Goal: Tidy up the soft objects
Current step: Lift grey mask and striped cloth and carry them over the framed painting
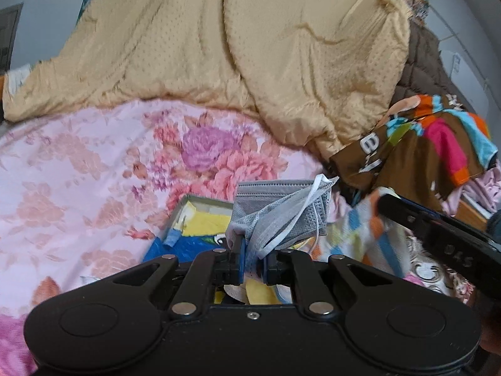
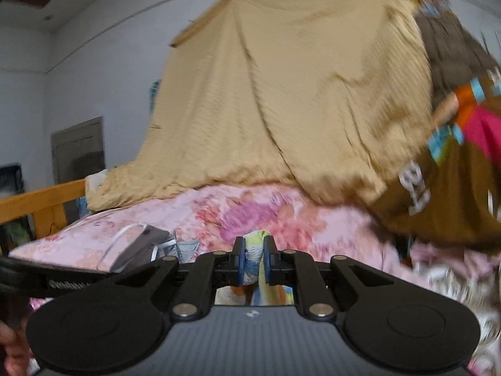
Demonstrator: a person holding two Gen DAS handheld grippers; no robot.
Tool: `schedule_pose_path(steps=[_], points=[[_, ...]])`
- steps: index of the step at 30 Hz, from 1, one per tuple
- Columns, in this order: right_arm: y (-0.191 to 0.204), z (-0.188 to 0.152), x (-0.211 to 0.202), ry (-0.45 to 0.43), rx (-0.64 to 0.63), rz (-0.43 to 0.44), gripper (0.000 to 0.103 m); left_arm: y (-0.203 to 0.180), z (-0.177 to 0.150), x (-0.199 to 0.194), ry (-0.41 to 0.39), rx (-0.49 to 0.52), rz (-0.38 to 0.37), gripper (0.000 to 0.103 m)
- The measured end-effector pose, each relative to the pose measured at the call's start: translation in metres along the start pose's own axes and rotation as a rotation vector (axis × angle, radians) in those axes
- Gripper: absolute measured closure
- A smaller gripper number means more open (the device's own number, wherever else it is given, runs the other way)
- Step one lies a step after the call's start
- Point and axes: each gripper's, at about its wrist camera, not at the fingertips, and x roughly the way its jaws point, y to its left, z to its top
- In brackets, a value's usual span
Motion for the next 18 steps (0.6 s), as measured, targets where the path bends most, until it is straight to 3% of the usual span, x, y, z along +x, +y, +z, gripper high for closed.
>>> schedule_pose_path(steps=[7, 14, 18], points=[[-0.028, -0.015, 0.017, 0.052, 0.075, -0.044, 0.090, 0.003, -0.015, 0.044, 0.076, -0.057, 0.029, 0.092], [-0.035, -0.036, 0.046, 0.198, 0.081, -0.079, 0.088, 0.011, -0.029, 0.074, 0.153, -0.077, 0.050, 0.091], [-0.033, -0.044, 0.054, 0.234, 0.077, -0.070, 0.082, 0.013, -0.033, 0.087, 0.185, -0.098, 0.051, 0.089]])
